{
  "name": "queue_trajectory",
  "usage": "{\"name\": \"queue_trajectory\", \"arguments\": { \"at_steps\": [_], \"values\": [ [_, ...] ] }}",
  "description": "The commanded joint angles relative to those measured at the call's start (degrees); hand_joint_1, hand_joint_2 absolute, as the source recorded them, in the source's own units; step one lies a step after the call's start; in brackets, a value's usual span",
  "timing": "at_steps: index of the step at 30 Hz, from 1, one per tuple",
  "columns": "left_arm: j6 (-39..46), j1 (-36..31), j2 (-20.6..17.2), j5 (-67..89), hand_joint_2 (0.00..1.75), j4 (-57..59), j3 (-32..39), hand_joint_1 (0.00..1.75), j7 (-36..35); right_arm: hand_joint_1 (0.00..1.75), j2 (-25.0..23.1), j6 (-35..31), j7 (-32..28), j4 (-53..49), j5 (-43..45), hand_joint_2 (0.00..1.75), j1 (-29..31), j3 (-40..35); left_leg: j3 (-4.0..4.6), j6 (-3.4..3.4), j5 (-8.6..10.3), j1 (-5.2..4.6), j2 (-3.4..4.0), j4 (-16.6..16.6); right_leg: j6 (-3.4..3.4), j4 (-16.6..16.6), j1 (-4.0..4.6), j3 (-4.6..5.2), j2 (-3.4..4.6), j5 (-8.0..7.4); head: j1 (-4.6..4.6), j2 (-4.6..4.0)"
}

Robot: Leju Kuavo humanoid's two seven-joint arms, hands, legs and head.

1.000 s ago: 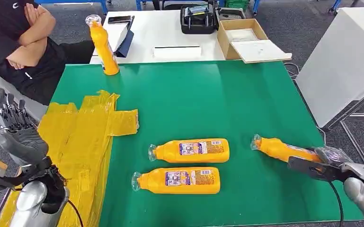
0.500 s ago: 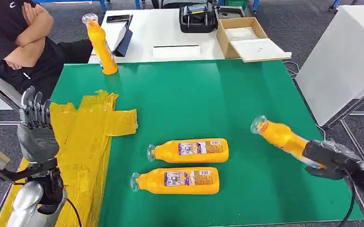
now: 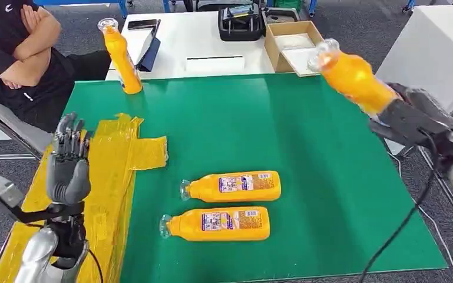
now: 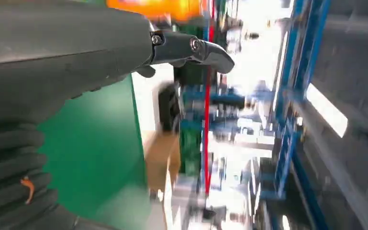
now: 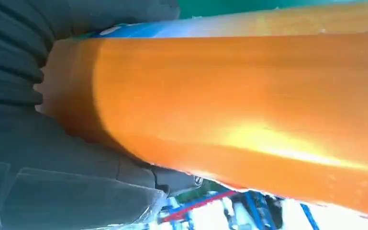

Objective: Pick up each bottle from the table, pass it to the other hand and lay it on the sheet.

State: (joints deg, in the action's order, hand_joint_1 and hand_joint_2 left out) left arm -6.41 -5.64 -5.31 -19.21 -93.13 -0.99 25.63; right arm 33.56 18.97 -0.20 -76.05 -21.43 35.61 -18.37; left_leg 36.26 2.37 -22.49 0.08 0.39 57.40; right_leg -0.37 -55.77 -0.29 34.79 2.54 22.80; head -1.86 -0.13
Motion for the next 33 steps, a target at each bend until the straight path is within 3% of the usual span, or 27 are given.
{"name": "queue_trajectory", "arguments": {
  "at_steps": [1,5,9,13,20,23,33],
  "values": [
    [-1.26,-7.08,2.77,-1.61,1.75,9.53,-4.76,0.0,-2.36,1.75,-24.49,-4.65,1.53,21.22,-2.99,1.75,17.68,-16.16,-0.27,-0.25,0.08,0.02,0.49,-0.06,-0.01,0.0,0.0,-0.04,0.37,-0.18,0.02,0.0],
    [-1.3,-6.54,2.46,-1.69,1.75,8.94,-4.59,0.0,-2.36,1.75,-22.97,-4.62,1.21,20.08,-2.34,1.75,17.09,-15.94,-0.04,-0.23,0.3,0.11,-0.35,-0.01,-0.1,-0.04,0.08,0.06,-0.26,-0.14,0.0,0.0],
    [-1.57,-6.52,2.48,-2.17,1.75,8.95,-4.62,0.0,-2.74,1.75,-23.25,-3.98,1.2,20.03,-2.36,1.75,17.48,-16.76,0.07,-0.24,0.29,0.12,-0.57,0.05,-0.04,-0.1,0.1,0.09,-0.51,-0.08,0.02,0.0],
    [-4.29,-9.82,3.49,-4.98,1.75,10.06,-8.21,0.0,-4.92,1.75,-35.22,-6.46,4.28,28.15,-3.51,1.75,21.26,-19.8,0.17,-0.29,0.24,0.05,-0.26,0.1,-0.04,-0.21,0.06,0.25,-0.25,-0.12,0.04,0.0],
    [-5.24,-18.25,6.17,-13.64,1.75,14.34,-16.11,0.0,-8.43,1.75,-45.03,-13.15,3.77,38.38,-3.65,1.75,22.37,-23.75,0.39,-0.36,0.5,0.11,-0.72,0.01,-0.09,-0.11,0.1,0.41,-0.63,-0.14,0.02,0.0],
    [-4.62,-20.6,7.66,-17.65,1.75,15.95,-14.11,0.0,-10.33,1.75,-50.2,-13.97,2.08,38.4,-4.6,1.75,17.66,-27.28,0.26,-0.53,0.45,0.12,-0.64,0.03,-0.09,-0.13,0.13,0.26,-0.71,-0.09,0.04,0.0],
    [-5.34,-22.31,7.48,-20.18,1.75,20.65,-10.06,0.0,-10.66,1.75,-53.56,-15.06,2.0,38.36,-5.09,1.75,11.59,-34.92,0.39,-0.45,0.51,0.16,-0.72,-0.08,-0.09,-0.02,0.15,0.35,-0.66,-0.14,0.02,0.0]
  ]
}}
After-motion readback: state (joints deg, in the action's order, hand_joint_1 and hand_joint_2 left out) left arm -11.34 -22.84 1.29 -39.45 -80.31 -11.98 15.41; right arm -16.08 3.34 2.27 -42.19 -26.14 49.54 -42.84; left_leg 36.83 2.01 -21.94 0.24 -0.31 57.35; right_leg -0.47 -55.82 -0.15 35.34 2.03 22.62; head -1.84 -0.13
